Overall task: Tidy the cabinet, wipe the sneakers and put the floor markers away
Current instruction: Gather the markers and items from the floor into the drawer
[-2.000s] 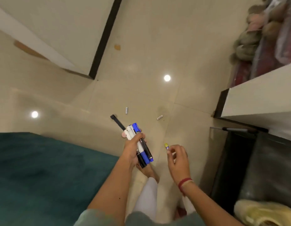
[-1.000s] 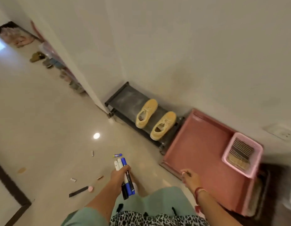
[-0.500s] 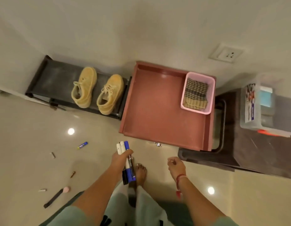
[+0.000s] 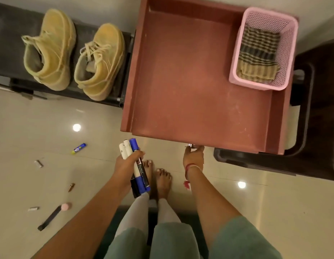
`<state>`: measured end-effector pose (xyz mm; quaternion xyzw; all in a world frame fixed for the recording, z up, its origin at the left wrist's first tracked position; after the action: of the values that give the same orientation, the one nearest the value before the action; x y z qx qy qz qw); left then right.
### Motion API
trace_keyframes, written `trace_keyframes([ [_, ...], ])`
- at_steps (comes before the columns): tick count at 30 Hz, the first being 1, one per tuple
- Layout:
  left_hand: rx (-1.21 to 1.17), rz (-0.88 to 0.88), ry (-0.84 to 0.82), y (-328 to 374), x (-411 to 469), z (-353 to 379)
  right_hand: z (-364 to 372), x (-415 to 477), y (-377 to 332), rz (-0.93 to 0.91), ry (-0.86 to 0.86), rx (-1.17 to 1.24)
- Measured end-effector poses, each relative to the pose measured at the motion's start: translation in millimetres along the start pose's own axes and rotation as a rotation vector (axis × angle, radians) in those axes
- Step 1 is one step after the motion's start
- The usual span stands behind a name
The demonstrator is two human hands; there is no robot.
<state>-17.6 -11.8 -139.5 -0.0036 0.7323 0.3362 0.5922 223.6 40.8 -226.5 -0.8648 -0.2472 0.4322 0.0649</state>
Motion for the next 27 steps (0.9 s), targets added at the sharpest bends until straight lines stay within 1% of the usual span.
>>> trace_keyframes([
  [4, 0.011, -0.005, -0.009, -5.7, 7.4, -16.6, 0.5, -7.0, 10.8, 0.002, 0.021, 0.034],
  [7, -0.01, -0.015, 0.004, -7.8, 4.8, -26.0, -1.1, -22.5, 24.8, 0.052, -0.026, 0.186],
  [8, -0.025, -0.035, 0.013, -8.4, 2.8, -28.2, -7.1, -30.9, 31.0, 0.073, -0.015, 0.247],
  [10, -0.044, -0.074, 0.014, -7.4, -3.4, -31.5, -31.4, -50.8, 41.6, 0.088, 0.09, 0.294],
  [12, -0.039, -0.108, -0.013, -4.3, -12.3, -29.0, -63.5, -72.5, 42.7, 0.005, 0.201, 0.269],
  [14, -0.032, -0.133, -0.052, -0.2, -22.8, -22.8, -85.7, -85.1, 33.7, -0.14, 0.213, 0.141],
  [15, -0.028, -0.143, -0.075, 1.4, -26.7, -19.6, -90.5, -85.1, 27.7, -0.212, 0.18, -0.002],
  [18, -0.043, -0.161, -0.188, 4.1, -33.8, -5.0, -83.0, -73.6, 21.1, -0.351, -0.029, -0.63],
  [19, -0.052, -0.162, -0.219, 3.6, -34.0, -0.5, -81.3, -70.6, 23.2, -0.369, -0.085, -0.78],
  [20, -0.056, -0.162, -0.24, 2.4, -33.0, 4.1, -82.2, -69.3, 25.0, -0.381, -0.116, -0.852],
  [24, -0.027, -0.17, -0.333, -6.0, -28.3, 28.9, -88.6, -67.8, 23.0, -0.43, -0.077, -0.855],
  [27, 0.001, -0.192, -0.357, -17.1, -27.6, 49.2, -89.4, -66.0, 25.5, -0.316, -0.107, -0.973],
])
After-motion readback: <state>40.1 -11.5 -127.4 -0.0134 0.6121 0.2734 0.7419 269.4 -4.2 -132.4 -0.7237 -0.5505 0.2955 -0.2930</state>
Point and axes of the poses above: each hand's wrist, its own x-axis towards the middle knuckle, its own z-axis out of the palm, y = z × x, the point moved 8 cm from there along x, towards the middle knuckle, and after that the axes turned 2 degrees about z, right-handed, at the moved point
